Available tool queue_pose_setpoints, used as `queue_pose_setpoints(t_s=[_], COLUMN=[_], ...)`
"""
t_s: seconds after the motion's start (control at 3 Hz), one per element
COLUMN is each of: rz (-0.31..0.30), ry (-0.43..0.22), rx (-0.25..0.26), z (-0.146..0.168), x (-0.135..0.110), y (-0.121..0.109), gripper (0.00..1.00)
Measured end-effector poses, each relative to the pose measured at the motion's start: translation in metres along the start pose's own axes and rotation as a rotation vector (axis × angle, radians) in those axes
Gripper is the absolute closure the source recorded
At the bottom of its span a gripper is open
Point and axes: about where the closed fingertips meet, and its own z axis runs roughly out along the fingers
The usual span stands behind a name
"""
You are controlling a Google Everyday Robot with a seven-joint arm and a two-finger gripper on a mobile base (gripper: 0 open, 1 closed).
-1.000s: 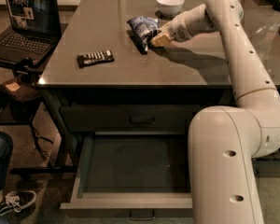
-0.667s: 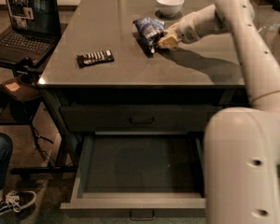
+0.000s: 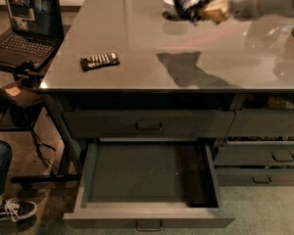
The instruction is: Place blue chip bag into middle drawer
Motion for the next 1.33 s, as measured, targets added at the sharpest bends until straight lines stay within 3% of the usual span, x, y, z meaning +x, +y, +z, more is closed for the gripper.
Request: queue_pose_setpoints(t_s=[0.33, 0.67, 1.0, 1.33], rz=[-0.045, -0.041, -0.064, -0.089], ry=[-0.028, -0.024, 0.022, 0.072], rx=[0.077, 0.073, 0.078, 0.187], z=[-0.035, -0.033, -0.031, -0.079], x=[-0.042, -0.039, -0.032, -0.063], y=[0.001, 0.001, 0.018, 0.040], gripper=[1.00, 1.00, 1.00, 1.00])
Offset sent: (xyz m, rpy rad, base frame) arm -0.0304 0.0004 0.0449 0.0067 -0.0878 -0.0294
